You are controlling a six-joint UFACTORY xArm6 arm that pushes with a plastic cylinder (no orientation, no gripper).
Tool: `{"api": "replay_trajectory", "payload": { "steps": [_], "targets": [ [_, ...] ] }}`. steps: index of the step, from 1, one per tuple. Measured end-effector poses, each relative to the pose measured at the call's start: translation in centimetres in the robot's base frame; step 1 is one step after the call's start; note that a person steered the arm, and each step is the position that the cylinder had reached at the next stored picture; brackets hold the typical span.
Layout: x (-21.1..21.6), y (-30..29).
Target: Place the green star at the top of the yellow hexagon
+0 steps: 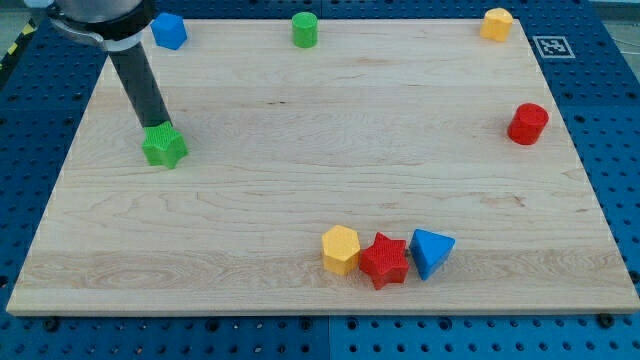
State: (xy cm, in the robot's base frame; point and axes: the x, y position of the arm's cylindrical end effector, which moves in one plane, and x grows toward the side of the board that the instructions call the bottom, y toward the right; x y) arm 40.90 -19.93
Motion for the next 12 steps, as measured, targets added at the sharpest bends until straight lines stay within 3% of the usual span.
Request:
{"api": "replay_trajectory", "payload": {
  "steps": [2,7,10,11,12],
  "targets": [
    [0.9,-2.2],
    [12.0,18.3],
    [10.6,19.0],
    [4.9,20.9],
    [3.3,23.7]
  ]
}}
